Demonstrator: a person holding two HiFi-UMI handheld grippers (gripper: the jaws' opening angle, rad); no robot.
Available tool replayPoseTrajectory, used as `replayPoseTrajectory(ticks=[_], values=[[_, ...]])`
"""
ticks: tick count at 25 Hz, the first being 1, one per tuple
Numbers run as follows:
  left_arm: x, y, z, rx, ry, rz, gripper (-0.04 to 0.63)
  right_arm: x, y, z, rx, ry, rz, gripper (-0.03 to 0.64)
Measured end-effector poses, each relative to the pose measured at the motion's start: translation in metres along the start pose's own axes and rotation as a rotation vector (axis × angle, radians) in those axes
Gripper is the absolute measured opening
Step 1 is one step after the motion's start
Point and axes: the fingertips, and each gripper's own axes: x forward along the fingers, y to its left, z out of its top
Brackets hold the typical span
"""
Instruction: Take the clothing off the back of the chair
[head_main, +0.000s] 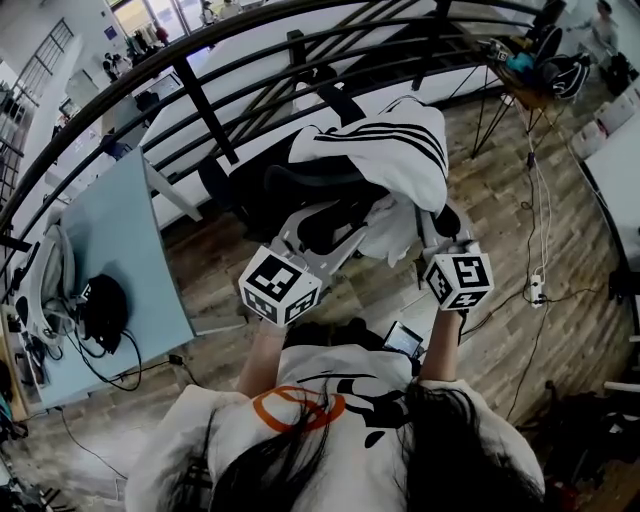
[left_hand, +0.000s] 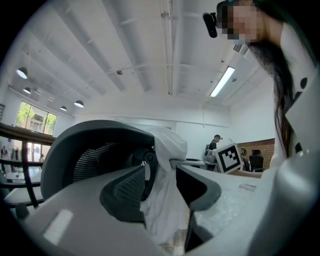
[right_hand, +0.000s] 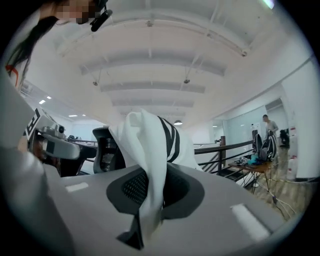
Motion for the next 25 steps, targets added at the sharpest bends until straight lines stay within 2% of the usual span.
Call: replayPoseTrajectory(ticks=[4, 7, 11, 16, 20, 22, 25], values=[[0.000, 0.001, 0.005, 0.012, -0.014, 0.024, 0.285, -0.009, -0.016, 0.012, 0.034, -0.042, -0.054, 0.067], [-0.002, -0.002, 0.024, 0.075, -0.051, 0.053, 0.285, -0.009, -0.016, 0.013, 0.024, -0.041, -0.048, 0.067], [-0.011, -0.006, 0.066, 0.148, -0.115, 0.045, 0.285, -0.007, -0.012, 0.010, 0.037, -0.039, -0.020, 0.067], [-0.021, -0.007, 0.115, 0.101, -0.175, -0.017, 0.285, -0.007, -0.012, 0.009, 0.047, -0.040, 0.007, 0.067], [-0.010, 0.009, 0.136, 0.150, -0.114, -0.083, 0.304, -0.003, -0.010, 0.009, 0.053, -0.043, 0.022, 0.067], [0.003, 0.015, 0.139, 0.197, -0.045, -0.140, 0.369, -0.001, -0.010, 0.008, 0.054, -0.043, 0.028, 0.067], [0.032, 0.015, 0.132, 0.268, 0.089, -0.278, 0.451, 0.001, -0.011, 0.007, 0.054, -0.046, 0.034, 0.067]])
